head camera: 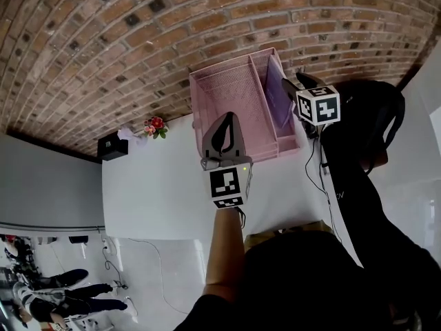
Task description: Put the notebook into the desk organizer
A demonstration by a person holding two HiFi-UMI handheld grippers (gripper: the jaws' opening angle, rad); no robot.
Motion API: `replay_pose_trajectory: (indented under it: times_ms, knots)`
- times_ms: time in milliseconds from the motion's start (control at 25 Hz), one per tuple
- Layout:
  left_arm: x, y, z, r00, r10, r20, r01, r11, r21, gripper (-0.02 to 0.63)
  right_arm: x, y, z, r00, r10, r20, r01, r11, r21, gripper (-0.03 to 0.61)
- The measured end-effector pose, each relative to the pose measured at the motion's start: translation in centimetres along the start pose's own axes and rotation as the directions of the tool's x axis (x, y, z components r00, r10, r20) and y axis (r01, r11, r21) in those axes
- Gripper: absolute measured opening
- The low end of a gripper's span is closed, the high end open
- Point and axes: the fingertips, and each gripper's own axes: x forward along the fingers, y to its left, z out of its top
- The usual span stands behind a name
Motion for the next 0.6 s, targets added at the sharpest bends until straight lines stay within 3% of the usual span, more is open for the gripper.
replay_pose_trajectory:
  times_ms: [600]
  knots:
    - [-7.2, 2.0, 2.6, 0.997, -0.077, 0.005, 0.077, 0.996, 0.036, 0.015, -10.6, 7.8, 1.9, 0.989, -0.009, 0.15, 0.012, 1.0, -0.016, 0.241]
